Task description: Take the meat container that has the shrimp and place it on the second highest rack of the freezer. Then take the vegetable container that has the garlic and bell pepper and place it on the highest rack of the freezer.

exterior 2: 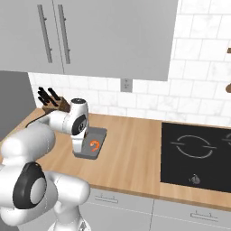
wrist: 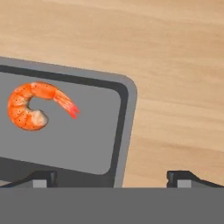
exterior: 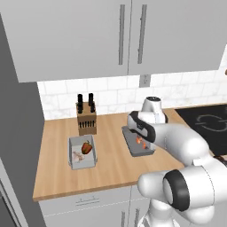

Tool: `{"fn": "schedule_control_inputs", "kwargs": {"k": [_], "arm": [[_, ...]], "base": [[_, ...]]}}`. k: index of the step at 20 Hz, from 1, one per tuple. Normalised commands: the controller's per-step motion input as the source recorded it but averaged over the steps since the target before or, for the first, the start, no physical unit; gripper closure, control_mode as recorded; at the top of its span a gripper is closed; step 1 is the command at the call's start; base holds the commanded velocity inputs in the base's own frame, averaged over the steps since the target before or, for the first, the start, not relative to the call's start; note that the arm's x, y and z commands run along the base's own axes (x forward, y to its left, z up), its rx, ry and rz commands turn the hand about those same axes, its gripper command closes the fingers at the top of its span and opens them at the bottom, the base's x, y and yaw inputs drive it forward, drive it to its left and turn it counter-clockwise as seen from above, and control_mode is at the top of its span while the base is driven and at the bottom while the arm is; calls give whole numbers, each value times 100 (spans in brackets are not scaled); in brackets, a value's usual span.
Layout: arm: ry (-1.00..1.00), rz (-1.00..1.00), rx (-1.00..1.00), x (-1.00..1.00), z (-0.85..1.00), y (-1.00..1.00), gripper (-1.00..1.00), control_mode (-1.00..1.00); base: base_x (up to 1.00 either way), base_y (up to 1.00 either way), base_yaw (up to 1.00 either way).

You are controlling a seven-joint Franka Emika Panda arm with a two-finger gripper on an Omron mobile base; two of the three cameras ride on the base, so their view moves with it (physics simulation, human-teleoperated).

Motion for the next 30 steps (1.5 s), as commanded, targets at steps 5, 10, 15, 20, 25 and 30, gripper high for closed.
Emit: {"fn": "schedule_control_inputs", "kwargs": {"k": [5, 10, 15, 20, 25, 30], "arm": [[-11, -8, 0, -1, -37, 1, -100, -100], [-19, -8, 0, -1, -40, 6, -100, -100], [-13, -6, 0, 0, -38, 9, -100, -100], [-3, -5, 0, 11, -11, 3, -100, -100], [0, -3, 0, 9, -17, 20, -100, -100], [0, -11, 0, 21, -20, 11, -100, -100]], "base": [[0, 0, 0], [0, 0, 0], [0, 0, 0], [0, 0, 0], [0, 0, 0], [0, 0, 0]]}}
